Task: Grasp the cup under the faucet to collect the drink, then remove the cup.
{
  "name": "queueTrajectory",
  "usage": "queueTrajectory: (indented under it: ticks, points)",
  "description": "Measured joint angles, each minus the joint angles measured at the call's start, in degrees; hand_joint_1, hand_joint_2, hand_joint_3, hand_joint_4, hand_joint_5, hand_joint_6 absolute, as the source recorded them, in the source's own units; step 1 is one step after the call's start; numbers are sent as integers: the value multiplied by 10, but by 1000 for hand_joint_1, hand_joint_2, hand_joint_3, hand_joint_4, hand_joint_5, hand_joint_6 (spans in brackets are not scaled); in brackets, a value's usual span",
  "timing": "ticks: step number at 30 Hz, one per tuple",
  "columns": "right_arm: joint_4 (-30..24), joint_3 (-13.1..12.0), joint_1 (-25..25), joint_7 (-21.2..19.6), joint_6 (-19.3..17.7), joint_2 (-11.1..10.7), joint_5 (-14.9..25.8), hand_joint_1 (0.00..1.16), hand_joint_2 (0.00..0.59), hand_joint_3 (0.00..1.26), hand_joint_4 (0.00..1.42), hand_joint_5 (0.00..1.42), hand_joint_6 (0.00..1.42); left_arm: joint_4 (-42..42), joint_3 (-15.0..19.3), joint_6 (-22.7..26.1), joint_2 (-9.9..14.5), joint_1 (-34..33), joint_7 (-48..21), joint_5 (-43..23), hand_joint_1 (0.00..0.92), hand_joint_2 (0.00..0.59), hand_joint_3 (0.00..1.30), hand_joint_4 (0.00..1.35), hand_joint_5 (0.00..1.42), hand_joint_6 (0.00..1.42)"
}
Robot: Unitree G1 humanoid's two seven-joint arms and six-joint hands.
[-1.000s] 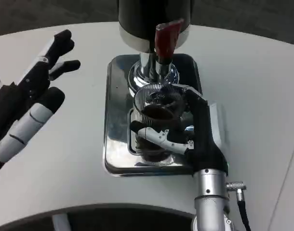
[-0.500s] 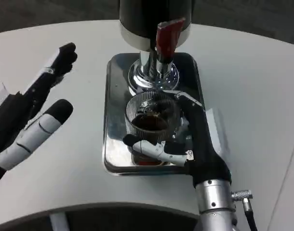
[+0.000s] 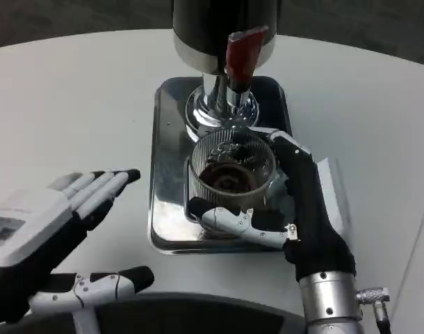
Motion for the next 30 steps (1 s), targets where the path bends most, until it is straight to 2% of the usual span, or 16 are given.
queueTrajectory:
  ticks: [5,10,16,19,23,27,30]
  points:
    - [-51,1,33,17,20,0,0,1162,91,719,908,934,1281,-7,4,0,0,31,5,24,0,87,0,0,0,0]
    - [-120,6,68,40,37,-4,-4,1162,92,719,912,933,1280,-13,6,-8,2,56,15,45,0,79,0,0,0,0]
    - [-189,31,108,76,45,-8,-9,1162,94,725,914,933,1280,-16,4,-82,-22,89,95,66,0,69,0,0,0,0]
    - [-218,43,133,92,48,-10,-9,1162,97,726,914,933,1280,-16,5,-94,-25,101,111,76,0,65,0,0,0,0]
    - [-257,55,166,128,49,-23,-6,1162,99,727,915,933,1280,-16,4,-95,-25,107,114,84,0,61,0,0,0,0]
    - [-284,56,183,164,49,-39,5,1162,99,727,915,933,1280,-18,1,-95,-24,113,113,85,0,56,0,0,0,0]
    - [-298,54,193,181,49,-44,11,1162,100,727,924,933,1280,-22,-6,-94,-19,115,102,84,0,54,0,0,0,0]
